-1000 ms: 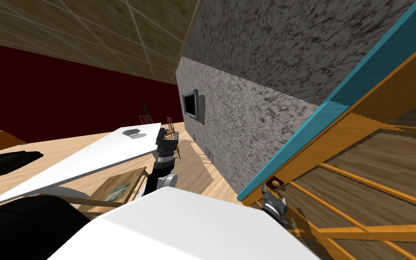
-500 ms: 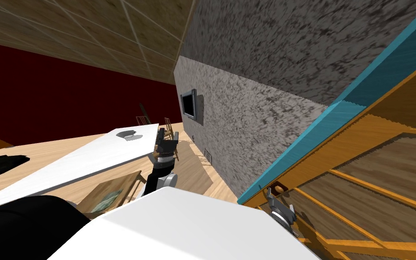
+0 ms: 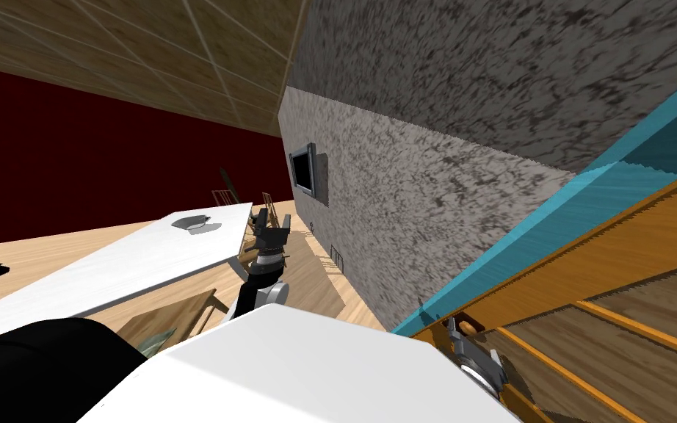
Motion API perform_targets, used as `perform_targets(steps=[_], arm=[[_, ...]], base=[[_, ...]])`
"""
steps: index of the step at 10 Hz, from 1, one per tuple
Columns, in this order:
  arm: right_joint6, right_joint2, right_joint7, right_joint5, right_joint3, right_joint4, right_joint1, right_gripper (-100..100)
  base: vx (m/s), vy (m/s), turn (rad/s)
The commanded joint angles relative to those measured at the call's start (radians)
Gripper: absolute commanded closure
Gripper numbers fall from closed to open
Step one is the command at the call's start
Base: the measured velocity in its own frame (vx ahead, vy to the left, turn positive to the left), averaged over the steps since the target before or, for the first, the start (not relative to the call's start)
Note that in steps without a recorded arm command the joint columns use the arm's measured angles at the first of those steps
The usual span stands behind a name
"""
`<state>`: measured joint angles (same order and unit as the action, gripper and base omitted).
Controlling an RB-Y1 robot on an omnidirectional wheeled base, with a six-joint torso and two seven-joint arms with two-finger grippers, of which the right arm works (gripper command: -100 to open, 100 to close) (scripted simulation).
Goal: Pull the door open
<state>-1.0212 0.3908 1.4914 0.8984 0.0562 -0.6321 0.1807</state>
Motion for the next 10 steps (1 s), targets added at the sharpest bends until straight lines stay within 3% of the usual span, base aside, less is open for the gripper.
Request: perform_targets(steps=[1, 3, 4, 5, 10], arm=[[-0.003, 0.021, 0.033, -0.002, 0.008, -0.007, 0.025, -100], [-0.007, 0.033, 0.055, -0.005, 0.014, -0.001, 0.036, -100], [0.002, 0.021, 0.035, -0.003, 0.013, -0.022, 0.052, -100], [0.002, 0.021, 0.035, -0.003, 0.013, -0.022, 0.052, 100], [0.002, 0.021, 0.035, -0.003, 0.013, -0.022, 0.052, 100]], base=[[0.173, -0.038, -0.034], [0.114, 0.017, -0.038], [0.027, 0.016, -0.031], [-0.016, 0.013, 0.026], [-0.004, -0.002, 0.0]])
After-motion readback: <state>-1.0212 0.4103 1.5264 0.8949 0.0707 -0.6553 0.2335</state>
